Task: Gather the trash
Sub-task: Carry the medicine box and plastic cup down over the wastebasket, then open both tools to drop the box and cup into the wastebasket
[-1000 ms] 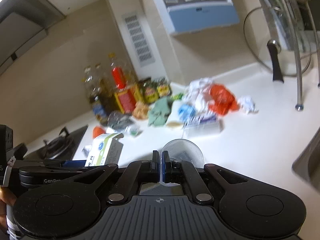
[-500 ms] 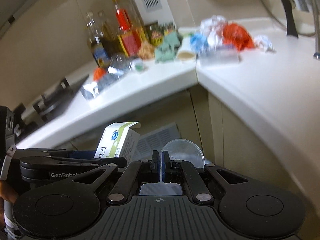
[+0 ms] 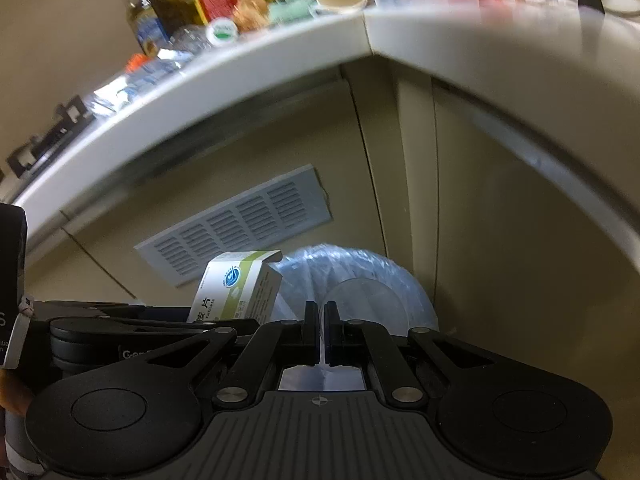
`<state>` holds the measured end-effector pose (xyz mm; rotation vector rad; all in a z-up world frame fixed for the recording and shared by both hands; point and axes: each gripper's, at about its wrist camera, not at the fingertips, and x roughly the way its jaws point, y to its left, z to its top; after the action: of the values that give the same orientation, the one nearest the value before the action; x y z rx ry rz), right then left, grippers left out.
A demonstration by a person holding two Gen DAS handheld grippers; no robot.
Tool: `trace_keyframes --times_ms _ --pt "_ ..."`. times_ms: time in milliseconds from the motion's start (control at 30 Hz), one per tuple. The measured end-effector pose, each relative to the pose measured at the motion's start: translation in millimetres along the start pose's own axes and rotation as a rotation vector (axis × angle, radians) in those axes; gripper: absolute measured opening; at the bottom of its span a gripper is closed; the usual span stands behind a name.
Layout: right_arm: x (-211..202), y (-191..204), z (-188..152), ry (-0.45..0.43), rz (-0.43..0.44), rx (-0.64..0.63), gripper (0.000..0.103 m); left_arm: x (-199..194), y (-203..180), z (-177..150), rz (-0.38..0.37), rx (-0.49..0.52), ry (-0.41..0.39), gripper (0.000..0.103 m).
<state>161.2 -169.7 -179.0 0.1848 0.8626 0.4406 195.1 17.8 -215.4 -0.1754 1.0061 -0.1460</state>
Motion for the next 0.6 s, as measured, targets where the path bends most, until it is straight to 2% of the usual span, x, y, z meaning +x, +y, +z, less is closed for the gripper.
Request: trace_keyframes --times_ms 300,400,600 --pt "27.5 -13.1 -1.8 0.037 -0.028 0.028 0.002 34.7 1.4 -3.6 0.026 0.023 0.038 0.069" --pt "31.0 -13.9 -2.9 0.043 -0.031 0.031 0.002 44.8 2.7 -3.8 0.014 0.017 0.067 0.069" --pt "34.9 -15.9 -3.9 0.058 -0.031 0.035 0.002 51.5 0.9 -6.6 0.023 0.036 0.082 0.077"
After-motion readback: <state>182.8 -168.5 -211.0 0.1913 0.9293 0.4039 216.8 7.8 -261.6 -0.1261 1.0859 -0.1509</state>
